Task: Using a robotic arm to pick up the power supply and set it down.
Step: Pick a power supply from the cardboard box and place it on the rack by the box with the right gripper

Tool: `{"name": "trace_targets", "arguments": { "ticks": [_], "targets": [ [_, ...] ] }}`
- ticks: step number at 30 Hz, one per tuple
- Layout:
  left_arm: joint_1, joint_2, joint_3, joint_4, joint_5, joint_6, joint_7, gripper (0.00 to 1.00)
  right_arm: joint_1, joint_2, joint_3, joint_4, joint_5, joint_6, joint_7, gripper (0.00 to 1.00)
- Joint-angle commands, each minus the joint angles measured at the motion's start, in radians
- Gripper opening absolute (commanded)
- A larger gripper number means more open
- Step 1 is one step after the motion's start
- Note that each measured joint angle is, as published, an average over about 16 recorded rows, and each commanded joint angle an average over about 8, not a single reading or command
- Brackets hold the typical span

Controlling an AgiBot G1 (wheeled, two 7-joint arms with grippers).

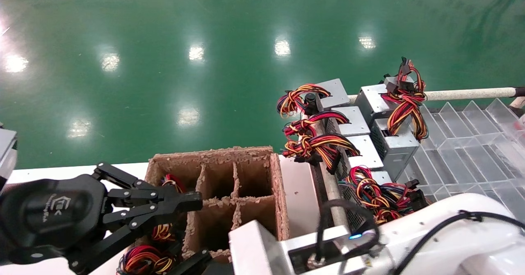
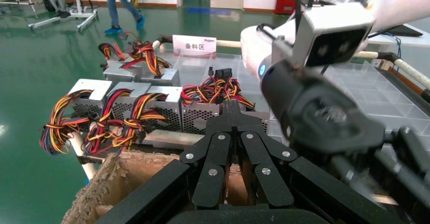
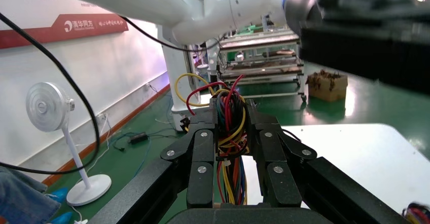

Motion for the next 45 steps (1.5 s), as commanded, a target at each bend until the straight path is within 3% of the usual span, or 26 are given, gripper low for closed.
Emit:
{"name": "trace_targets", "arguments": {
  "ticks": [1,16,34,45],
  "targets": [
    [0.0,0.0,0.0,0.0,0.0,0.0,0.0,0.0,-0.001,0.014,0.008,0.022,0.011,0.005,0.006,0.0],
    [0.0,0.0,0.0,0.0,0.0,0.0,0.0,0.0,-0.019,0.151,0.092,0.173,0.136,0.022,0.047,0.0],
    [0.0,0.0,0.0,0.0,0.0,0.0,0.0,0.0,0.087,0.315,0.216,0.26,0.279,0.014,0.119,0.0],
    [0.0,0.0,0.0,0.0,0.0,0.0,0.0,0.0,0.161,0.492,0.285,0.27,0.308,-0.011,0.173,0.0]
  ]
}}
